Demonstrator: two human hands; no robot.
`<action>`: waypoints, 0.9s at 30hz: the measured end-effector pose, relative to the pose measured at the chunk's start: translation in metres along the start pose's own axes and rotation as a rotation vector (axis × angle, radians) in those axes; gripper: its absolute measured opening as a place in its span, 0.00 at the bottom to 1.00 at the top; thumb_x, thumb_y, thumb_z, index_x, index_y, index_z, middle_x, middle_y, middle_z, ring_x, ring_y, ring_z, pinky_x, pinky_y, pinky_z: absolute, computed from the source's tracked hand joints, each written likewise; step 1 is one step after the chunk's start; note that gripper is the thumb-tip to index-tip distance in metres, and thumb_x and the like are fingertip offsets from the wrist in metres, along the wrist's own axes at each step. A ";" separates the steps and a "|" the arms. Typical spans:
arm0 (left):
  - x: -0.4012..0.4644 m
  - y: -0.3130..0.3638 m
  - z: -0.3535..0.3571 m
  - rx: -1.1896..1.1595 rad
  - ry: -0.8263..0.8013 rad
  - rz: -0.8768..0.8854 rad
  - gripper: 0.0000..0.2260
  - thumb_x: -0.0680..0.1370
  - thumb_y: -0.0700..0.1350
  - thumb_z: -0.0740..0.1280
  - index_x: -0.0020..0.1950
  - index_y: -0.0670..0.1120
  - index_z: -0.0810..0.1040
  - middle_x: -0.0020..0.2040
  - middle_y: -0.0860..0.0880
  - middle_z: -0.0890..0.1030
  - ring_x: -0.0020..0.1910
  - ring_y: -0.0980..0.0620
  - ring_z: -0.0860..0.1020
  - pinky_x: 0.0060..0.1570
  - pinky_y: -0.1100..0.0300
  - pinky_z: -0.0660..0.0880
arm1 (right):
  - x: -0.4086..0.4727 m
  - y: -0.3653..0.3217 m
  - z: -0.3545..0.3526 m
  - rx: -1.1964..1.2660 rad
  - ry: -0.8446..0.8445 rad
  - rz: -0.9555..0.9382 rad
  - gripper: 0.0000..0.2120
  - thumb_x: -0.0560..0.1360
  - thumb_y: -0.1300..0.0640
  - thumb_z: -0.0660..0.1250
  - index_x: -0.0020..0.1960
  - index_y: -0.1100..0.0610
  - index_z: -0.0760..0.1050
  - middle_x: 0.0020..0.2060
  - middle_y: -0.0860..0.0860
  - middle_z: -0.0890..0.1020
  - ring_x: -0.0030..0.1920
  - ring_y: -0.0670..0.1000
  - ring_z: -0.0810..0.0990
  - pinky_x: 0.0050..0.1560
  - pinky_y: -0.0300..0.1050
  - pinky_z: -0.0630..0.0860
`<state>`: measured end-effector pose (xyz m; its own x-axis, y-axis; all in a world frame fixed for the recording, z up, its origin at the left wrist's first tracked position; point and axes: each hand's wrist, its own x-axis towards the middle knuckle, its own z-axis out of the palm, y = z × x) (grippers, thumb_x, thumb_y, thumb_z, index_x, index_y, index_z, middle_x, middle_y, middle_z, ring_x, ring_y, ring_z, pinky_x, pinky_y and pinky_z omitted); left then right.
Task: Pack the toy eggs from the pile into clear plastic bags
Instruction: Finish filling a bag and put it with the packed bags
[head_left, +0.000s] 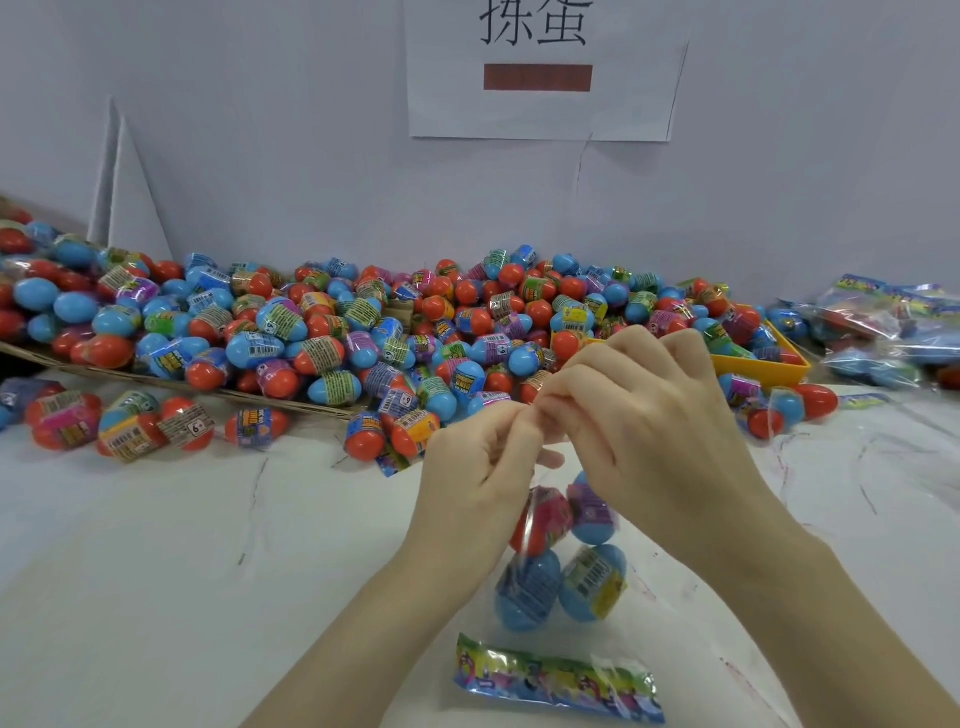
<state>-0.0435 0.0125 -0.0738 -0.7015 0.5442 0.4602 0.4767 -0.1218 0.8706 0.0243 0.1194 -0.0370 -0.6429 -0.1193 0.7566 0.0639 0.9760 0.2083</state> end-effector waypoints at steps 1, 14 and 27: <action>0.000 -0.001 0.000 0.005 0.003 0.000 0.13 0.79 0.39 0.58 0.40 0.50 0.78 0.35 0.55 0.82 0.36 0.59 0.81 0.34 0.68 0.75 | 0.000 -0.001 0.000 -0.025 0.002 0.013 0.13 0.74 0.55 0.59 0.36 0.57 0.80 0.33 0.50 0.82 0.36 0.54 0.78 0.43 0.46 0.61; -0.003 -0.003 0.002 -0.014 0.004 0.015 0.14 0.80 0.40 0.58 0.39 0.52 0.77 0.35 0.59 0.81 0.34 0.60 0.80 0.33 0.72 0.72 | -0.001 0.010 -0.006 0.385 -0.163 0.179 0.07 0.67 0.52 0.69 0.41 0.54 0.82 0.37 0.46 0.81 0.40 0.49 0.75 0.43 0.47 0.70; -0.005 -0.005 0.003 0.085 -0.056 0.078 0.12 0.79 0.53 0.57 0.41 0.53 0.76 0.40 0.58 0.81 0.35 0.59 0.80 0.35 0.65 0.76 | -0.002 0.007 0.001 0.205 -0.144 0.176 0.07 0.69 0.54 0.64 0.37 0.55 0.78 0.34 0.47 0.80 0.37 0.52 0.77 0.39 0.47 0.66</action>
<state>-0.0410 0.0130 -0.0804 -0.6312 0.5816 0.5132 0.5735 -0.0956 0.8136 0.0255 0.1266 -0.0381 -0.7384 0.0677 0.6710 0.0382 0.9975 -0.0587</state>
